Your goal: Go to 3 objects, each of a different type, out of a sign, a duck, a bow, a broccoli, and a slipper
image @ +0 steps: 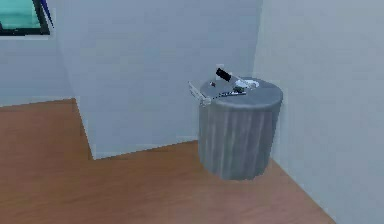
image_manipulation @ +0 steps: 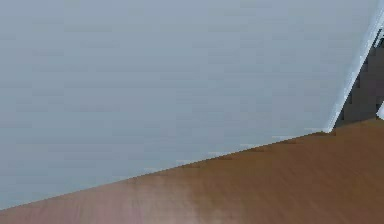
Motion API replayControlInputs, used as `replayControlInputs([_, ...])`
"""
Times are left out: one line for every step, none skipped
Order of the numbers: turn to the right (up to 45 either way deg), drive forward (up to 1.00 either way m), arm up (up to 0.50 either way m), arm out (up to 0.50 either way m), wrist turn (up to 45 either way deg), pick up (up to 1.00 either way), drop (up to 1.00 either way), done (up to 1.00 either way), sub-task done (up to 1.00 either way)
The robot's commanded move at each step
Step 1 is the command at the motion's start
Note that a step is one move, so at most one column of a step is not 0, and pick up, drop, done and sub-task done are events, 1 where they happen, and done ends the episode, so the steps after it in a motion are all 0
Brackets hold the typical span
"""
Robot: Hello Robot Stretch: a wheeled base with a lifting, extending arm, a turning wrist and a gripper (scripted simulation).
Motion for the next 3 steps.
replayControlInputs([0.0, 0.6, 0.0, 0.0, 0.0, 0.0, 0.0, 0.0, 0.0])
replayControlInputs([21.0, 0.0, 0.0, 0.0, 0.0, 0.0, 0.0, 0.0, 0.0])
replayControlInputs([0.0, 0.0, 0.0, 0.0, 0.0, 0.0, 0.0, 1.0, 0.0])
